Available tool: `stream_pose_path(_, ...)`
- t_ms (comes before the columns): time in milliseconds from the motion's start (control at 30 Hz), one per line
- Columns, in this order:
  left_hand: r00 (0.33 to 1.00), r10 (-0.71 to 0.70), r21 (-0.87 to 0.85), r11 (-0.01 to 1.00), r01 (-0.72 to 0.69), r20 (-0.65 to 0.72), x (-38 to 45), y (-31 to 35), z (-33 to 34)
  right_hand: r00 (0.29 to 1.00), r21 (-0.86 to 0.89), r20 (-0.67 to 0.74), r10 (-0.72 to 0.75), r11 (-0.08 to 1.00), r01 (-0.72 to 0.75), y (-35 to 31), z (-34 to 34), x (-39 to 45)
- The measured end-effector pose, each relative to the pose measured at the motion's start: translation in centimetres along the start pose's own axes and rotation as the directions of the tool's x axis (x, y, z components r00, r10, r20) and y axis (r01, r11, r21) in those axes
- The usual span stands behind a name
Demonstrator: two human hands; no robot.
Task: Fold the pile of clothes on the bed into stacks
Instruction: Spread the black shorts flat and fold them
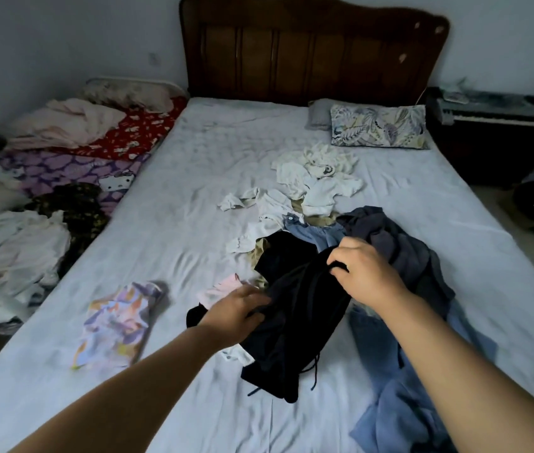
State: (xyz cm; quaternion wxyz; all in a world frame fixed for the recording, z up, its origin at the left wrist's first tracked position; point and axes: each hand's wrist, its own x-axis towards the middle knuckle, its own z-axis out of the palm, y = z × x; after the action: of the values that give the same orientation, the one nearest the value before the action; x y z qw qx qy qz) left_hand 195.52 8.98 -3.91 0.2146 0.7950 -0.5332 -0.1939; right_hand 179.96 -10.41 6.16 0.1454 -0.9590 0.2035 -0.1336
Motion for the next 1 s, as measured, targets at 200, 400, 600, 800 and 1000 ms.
stream_pose_path(200, 0.973, -0.075, -0.162, 0.986, 0.04, -0.216, 2.8, 6.4, 2.1, 0.999, -0.012, -0.001, -0.05, 0.999, 0.05, -0.5, -1.4, -0.7)
stream_pose_path(400, 0.963, -0.209, -0.014, 0.978, 0.209, -0.171, 1.5, 5.4, 2.3, 0.983, 0.015, -0.173, -0.06, 0.998, 0.064, -0.5, -4.1, -0.8)
stream_pose_path(600, 0.864, -0.499, 0.046, 0.864, 0.502, -0.063, -0.4, 1.8, 0.6, 0.955, 0.07, -0.295, -0.015, 0.997, 0.038, 0.3, -7.7, 0.0)
stream_pose_path(800, 0.82, -0.54, -0.52, 0.764, 0.382, -0.191, -0.9, 0.1, -5.0, 0.953, 0.143, -0.242, 0.182, 0.978, -0.15, 2.8, -7.7, -0.4)
stream_pose_path(1000, 0.782, -0.502, -0.728, 0.679, 0.093, -0.368, -1.0, 1.8, -8.4, 0.916, 0.166, -0.199, 0.349, 0.933, -0.32, 3.4, -7.0, -1.0)
